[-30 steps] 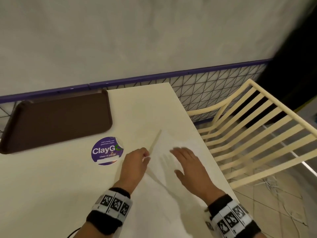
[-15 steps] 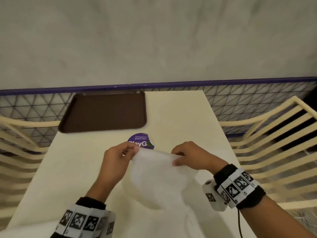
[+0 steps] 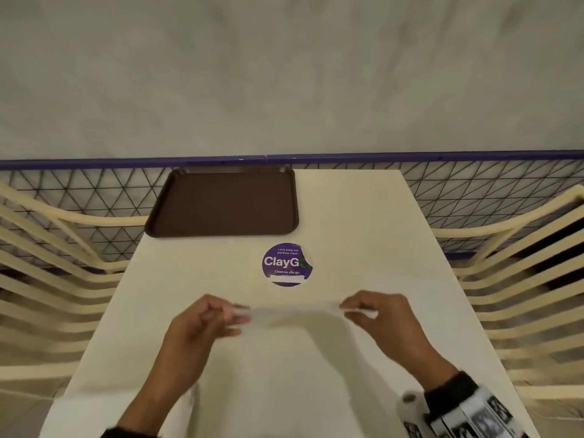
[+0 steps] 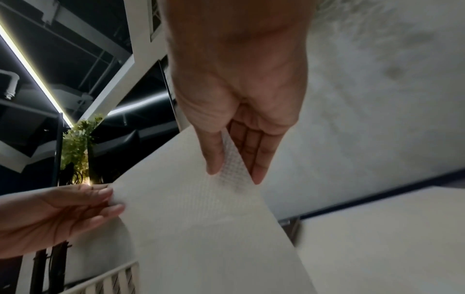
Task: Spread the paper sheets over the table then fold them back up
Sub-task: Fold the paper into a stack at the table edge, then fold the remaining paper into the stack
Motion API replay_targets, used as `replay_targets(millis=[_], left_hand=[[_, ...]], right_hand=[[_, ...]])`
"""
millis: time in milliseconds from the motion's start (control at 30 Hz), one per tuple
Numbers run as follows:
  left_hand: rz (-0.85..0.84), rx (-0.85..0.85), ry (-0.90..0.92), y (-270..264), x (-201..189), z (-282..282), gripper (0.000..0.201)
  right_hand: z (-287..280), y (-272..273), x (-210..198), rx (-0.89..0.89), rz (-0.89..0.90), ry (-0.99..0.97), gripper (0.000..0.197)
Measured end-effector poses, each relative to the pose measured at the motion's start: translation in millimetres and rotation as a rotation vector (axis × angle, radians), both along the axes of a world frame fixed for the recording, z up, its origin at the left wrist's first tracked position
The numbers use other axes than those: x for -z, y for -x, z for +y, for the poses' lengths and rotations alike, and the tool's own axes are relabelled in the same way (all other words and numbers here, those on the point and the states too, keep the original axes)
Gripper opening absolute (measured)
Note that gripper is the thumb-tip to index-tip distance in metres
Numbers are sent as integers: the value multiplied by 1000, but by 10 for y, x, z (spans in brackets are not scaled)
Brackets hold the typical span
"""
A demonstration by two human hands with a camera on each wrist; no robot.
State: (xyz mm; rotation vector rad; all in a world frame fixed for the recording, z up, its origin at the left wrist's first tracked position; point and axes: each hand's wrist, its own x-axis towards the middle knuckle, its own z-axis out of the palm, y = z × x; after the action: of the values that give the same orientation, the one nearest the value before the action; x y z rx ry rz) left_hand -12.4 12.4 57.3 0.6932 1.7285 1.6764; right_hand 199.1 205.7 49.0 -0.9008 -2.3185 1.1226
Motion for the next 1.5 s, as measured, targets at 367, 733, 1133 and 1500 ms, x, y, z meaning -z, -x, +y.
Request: replay_targets(millis=[367,733,1133,1500], left_hand=[[-238,113,330,-102,930,-496,11],[628,172,262,-57,927,-67,24],[1000,1001,740,-318,1366,-149,119],[1218,780,946,-123,1358,-460,83]], right_hand=[[-546,-214,860,-30,-268,219,52],[-176,323,951,146,-350,251,26],[-686,331,1137,-9,-357,-427,52],[-811,-224,1392,-461,-876,-339,62]])
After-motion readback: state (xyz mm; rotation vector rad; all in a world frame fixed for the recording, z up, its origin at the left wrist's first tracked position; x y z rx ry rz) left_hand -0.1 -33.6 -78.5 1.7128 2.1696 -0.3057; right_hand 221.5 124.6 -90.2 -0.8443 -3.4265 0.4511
